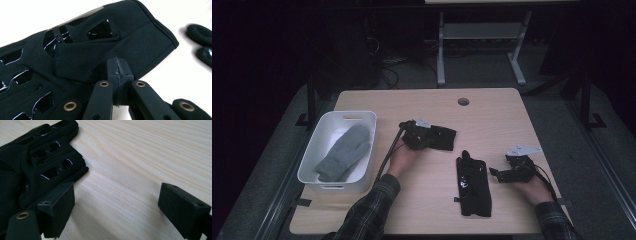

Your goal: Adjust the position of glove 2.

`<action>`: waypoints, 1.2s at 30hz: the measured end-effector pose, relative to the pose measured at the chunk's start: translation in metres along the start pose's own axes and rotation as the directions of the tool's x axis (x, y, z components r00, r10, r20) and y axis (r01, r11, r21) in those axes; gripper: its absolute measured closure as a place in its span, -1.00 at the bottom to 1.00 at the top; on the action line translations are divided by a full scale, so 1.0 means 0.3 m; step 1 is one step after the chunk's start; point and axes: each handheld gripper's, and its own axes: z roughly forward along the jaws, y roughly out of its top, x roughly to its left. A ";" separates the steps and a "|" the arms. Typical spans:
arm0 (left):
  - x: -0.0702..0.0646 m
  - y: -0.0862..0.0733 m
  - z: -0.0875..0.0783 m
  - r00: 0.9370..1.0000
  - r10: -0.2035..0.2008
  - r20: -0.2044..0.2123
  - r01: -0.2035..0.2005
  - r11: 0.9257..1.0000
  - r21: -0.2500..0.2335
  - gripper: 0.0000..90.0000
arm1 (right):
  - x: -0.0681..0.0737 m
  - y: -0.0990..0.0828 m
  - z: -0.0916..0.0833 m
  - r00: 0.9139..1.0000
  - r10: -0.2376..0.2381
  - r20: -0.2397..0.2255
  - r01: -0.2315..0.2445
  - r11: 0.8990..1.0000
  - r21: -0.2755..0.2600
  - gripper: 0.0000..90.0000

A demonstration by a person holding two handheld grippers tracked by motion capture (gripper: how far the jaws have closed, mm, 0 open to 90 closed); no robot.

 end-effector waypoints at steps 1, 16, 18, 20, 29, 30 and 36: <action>-0.008 -0.006 -0.005 1.000 0.000 0.002 0.000 1.000 -0.001 0.99 | 0.000 0.000 0.000 1.000 0.000 0.000 0.000 1.000 0.000 -0.69; -0.136 -0.108 -0.102 0.996 0.062 0.068 -0.065 0.997 0.045 0.99 | 0.000 0.000 0.000 1.000 -0.007 -0.004 0.007 1.000 0.000 -0.69; -0.153 -0.124 -0.120 0.996 0.070 0.064 -0.074 0.996 0.058 0.99 | 0.000 0.000 0.000 1.000 -0.008 -0.004 0.008 1.000 0.000 -0.69; -0.165 -0.138 -0.136 0.994 0.086 0.064 -0.090 0.993 0.071 0.99 | 0.000 0.000 0.000 1.000 -0.008 -0.004 0.008 1.000 0.000 -0.69; -0.172 -0.122 -0.171 0.994 0.080 0.071 -0.083 0.996 0.044 0.99 | 0.000 0.001 0.000 1.000 -0.008 -0.004 0.008 1.000 0.000 -0.70; -0.170 -0.107 -0.170 0.993 0.093 0.068 -0.096 0.995 0.039 0.99 | 0.000 0.001 0.001 1.000 -0.008 -0.004 0.008 1.000 0.000 -0.70; -0.155 -0.006 -0.133 0.993 0.099 0.059 -0.098 0.995 -0.016 0.98 | -0.001 0.000 0.001 1.000 -0.015 -0.001 0.015 1.000 -0.004 -0.69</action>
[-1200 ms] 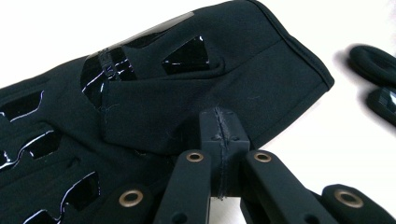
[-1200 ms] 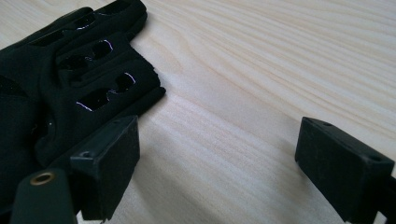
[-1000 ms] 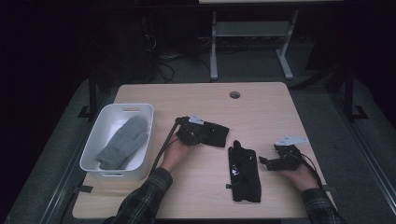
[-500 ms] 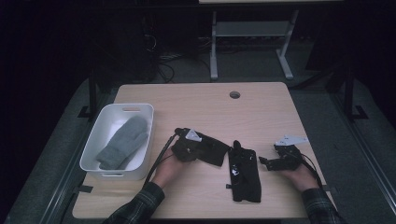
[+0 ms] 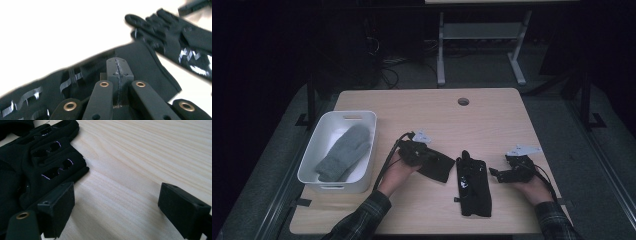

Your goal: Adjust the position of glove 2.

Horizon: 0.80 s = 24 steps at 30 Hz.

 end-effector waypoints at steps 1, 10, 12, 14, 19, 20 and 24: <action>0.006 0.013 0.012 1.000 0.002 -0.002 -0.002 1.000 -0.003 0.99 | 0.000 0.000 0.000 1.000 0.001 0.000 -0.001 1.000 0.000 -0.69; 0.033 0.017 0.114 1.000 -0.013 0.009 0.012 0.998 0.066 0.99 | 0.000 0.000 0.000 1.000 0.000 0.000 0.000 1.000 0.000 -0.70; 0.020 0.008 0.117 1.000 -0.001 0.026 -0.001 0.997 0.072 0.99 | 0.000 0.000 0.000 1.000 0.000 0.000 0.000 1.000 0.000 -0.70; 0.007 0.002 0.114 0.999 0.003 0.041 -0.006 0.997 0.075 0.99 | 0.000 0.000 0.000 1.000 0.000 0.001 0.000 1.000 0.001 -0.69; -0.038 -0.024 0.093 0.995 0.032 0.097 -0.040 0.996 0.085 0.99 | 0.000 0.000 0.000 1.000 -0.001 0.001 0.001 1.000 0.000 -0.69; -0.049 -0.029 0.088 0.994 0.037 0.105 -0.046 0.995 0.086 0.99 | 0.000 0.000 0.000 1.000 -0.002 0.000 0.002 1.000 0.000 -0.69; -0.092 -0.047 0.068 0.989 0.062 0.132 -0.075 0.992 0.100 0.99 | 0.000 0.000 0.000 1.000 -0.002 -0.001 0.002 1.000 0.000 -0.70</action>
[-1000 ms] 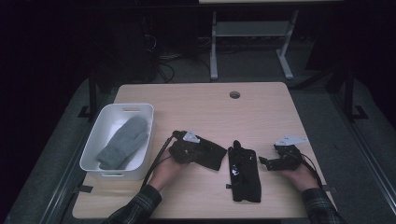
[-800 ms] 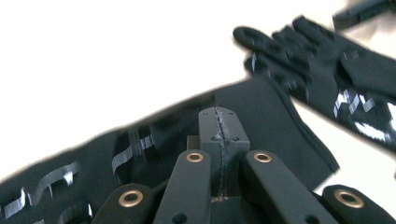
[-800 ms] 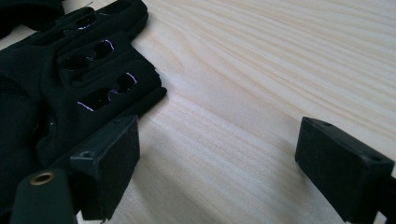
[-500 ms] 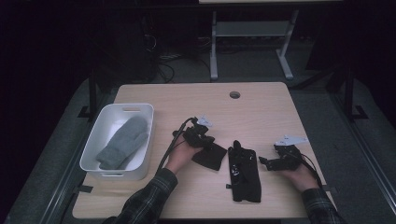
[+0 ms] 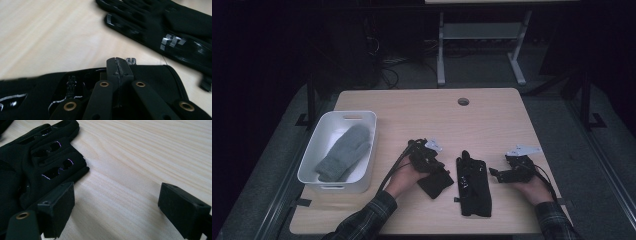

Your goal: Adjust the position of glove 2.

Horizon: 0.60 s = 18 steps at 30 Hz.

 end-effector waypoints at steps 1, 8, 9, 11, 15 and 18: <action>-0.012 -0.005 -0.002 1.000 0.004 0.006 -0.004 1.000 0.000 0.99 | 0.000 0.000 0.000 1.000 0.000 0.000 0.000 1.000 0.000 -0.70; -0.079 -0.051 -0.025 0.998 0.037 0.057 -0.037 0.999 0.000 0.99 | 0.000 0.000 0.000 1.000 0.000 0.000 0.000 1.000 0.000 -0.69; -0.087 -0.057 -0.029 0.997 0.036 0.061 -0.036 0.999 -0.002 0.98 | 0.000 0.000 0.000 1.000 0.000 0.000 0.000 1.000 0.000 -0.70; -0.099 -0.068 -0.037 0.996 0.052 0.071 -0.053 0.999 0.007 0.98 | 0.000 0.000 0.000 1.000 0.000 0.000 0.000 1.000 0.000 -0.70; -0.125 -0.089 -0.051 0.994 0.054 0.090 -0.055 0.998 0.006 0.98 | 0.000 0.000 0.000 1.000 0.000 -0.001 0.000 1.000 0.000 -0.70; -0.139 -0.102 -0.069 0.994 0.056 0.096 -0.056 0.998 -0.003 0.98 | 0.000 0.000 0.000 1.000 0.002 -0.001 -0.002 1.000 0.001 -0.69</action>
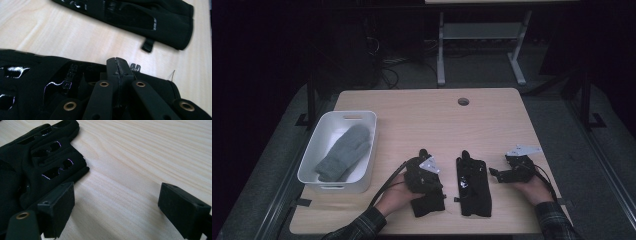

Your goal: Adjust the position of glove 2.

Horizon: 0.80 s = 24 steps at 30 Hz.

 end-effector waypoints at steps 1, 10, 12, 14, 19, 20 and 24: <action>0.000 -0.002 -0.012 1.000 0.004 -0.003 -0.004 1.000 -0.002 0.97 | 0.000 0.000 0.000 1.000 -0.001 0.000 0.001 1.000 0.000 -0.70; 0.055 -0.045 -0.153 0.989 -0.069 -0.132 0.058 0.995 -0.087 0.98 | 0.019 0.029 -0.039 0.998 -0.025 -0.062 0.023 0.999 -0.022 0.15; 0.063 -0.063 -0.161 0.983 -0.098 -0.158 0.085 0.993 -0.087 0.98 | 0.033 0.037 -0.057 0.995 -0.039 -0.097 0.034 0.998 -0.045 0.38; 0.071 -0.077 -0.163 0.978 -0.103 -0.182 0.090 0.993 -0.079 0.98 | 0.054 0.044 -0.069 0.988 -0.051 -0.147 0.044 0.998 -0.052 0.56; 0.093 -0.089 -0.137 0.971 -0.105 -0.214 0.101 0.994 -0.031 0.98 | 0.121 0.057 -0.051 0.956 -0.099 -0.277 0.101 0.995 -0.007 0.94; 0.095 -0.091 -0.129 0.971 -0.112 -0.210 0.109 0.994 -0.025 0.98 | 0.137 0.058 -0.042 0.946 -0.109 -0.304 0.118 0.993 0.011 0.97; 0.104 -0.085 -0.103 0.977 -0.091 -0.194 0.092 0.996 -0.004 0.98 | 0.169 0.055 -0.018 0.930 -0.129 -0.345 0.153 0.987 0.042 1.00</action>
